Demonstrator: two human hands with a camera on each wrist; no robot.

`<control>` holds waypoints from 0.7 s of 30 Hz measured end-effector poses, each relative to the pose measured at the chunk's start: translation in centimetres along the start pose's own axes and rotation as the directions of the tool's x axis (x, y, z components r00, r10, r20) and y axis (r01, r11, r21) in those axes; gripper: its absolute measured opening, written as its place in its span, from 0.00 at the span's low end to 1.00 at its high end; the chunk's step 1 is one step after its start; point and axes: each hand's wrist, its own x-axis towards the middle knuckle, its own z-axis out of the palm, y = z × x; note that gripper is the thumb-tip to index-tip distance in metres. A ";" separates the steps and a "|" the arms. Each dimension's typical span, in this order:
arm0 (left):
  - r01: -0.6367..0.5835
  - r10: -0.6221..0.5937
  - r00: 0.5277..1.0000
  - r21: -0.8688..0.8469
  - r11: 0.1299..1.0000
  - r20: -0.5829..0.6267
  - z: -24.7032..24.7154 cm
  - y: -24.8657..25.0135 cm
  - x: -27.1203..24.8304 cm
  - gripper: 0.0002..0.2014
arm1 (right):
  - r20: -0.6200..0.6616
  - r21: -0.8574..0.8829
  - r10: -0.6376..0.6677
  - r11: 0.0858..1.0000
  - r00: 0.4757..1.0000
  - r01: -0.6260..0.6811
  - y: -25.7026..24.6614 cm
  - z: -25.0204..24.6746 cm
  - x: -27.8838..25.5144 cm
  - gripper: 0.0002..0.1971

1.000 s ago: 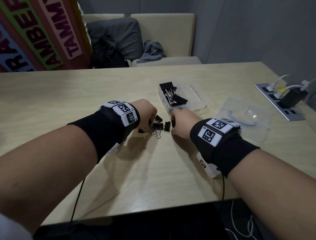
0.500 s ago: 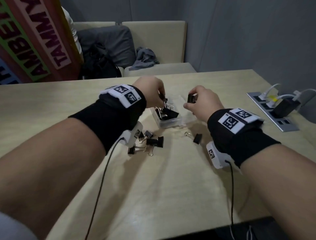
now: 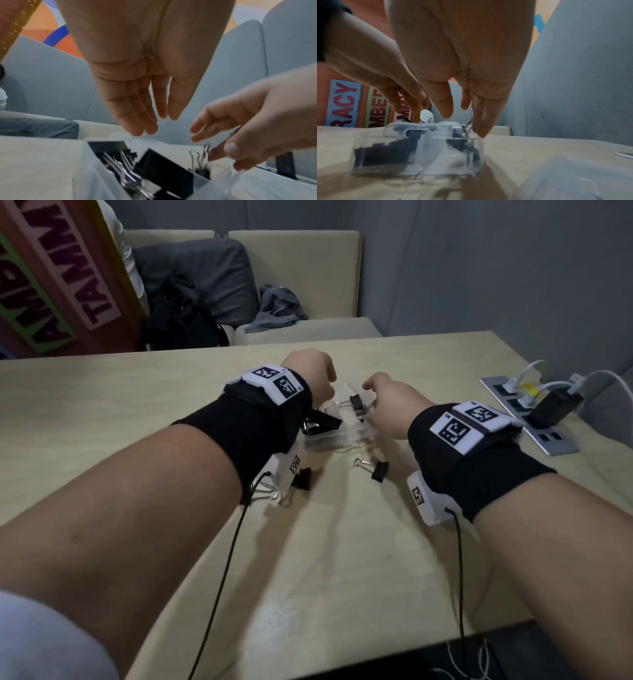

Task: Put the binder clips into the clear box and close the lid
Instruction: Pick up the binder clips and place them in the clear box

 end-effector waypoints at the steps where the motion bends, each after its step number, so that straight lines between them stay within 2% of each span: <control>1: -0.003 0.003 1.000 0.025 1.000 0.003 -0.6 -0.2 -0.7 0.13 | 0.001 -0.010 -0.007 1.000 1.000 0.007 -0.3 0.1 -0.1 0.27; 4: 0.017 -0.033 0.995 0.160 0.987 0.097 -1.9 -1.2 -3.1 0.12 | -0.055 -0.017 -0.005 1.000 0.998 0.004 -0.9 0.6 -1.0 0.25; 7: 0.042 -0.153 0.948 0.365 0.930 0.280 -2.1 -2.8 -5.8 0.15 | -0.145 0.008 0.020 1.000 0.989 -0.019 -1.0 1.0 -2.8 0.17; 9: 0.022 -0.227 0.898 0.477 0.878 0.376 -1.5 -3.9 -7.3 0.22 | -0.073 -0.062 0.042 0.997 0.996 -0.046 -0.9 1.2 -3.9 0.15; 11: 0.010 -0.262 0.871 0.518 0.855 0.415 -0.6 -5.0 -8.4 0.35 | 0.063 -0.194 0.097 0.978 0.993 -0.084 -0.8 1.8 -5.0 0.17; 13: -0.022 -0.242 0.867 0.518 0.855 0.436 0.5 -5.8 -9.5 0.48 | 0.154 -0.297 0.128 0.952 0.980 -0.078 -0.8 2.6 -6.1 0.20; 15: -0.057 -0.196 0.873 0.492 0.869 0.447 1.4 -6.1 -10.3 0.53 | 0.195 -0.344 0.097 0.939 0.976 -0.024 -0.9 3.7 -6.9 0.20; 19: -0.043 -0.154 0.886 0.409 0.911 0.437 1.7 -6.4 -10.8 0.46 | 0.221 -0.312 0.044 0.950 0.974 0.028 -2.4 5.2 -7.4 0.14; 21: -0.026 -0.147 0.893 0.376 0.926 0.426 1.6 -6.5 -10.8 0.41 | 0.238 -0.239 0.018 0.970 0.971 0.041 -3.3 5.9 -7.3 0.26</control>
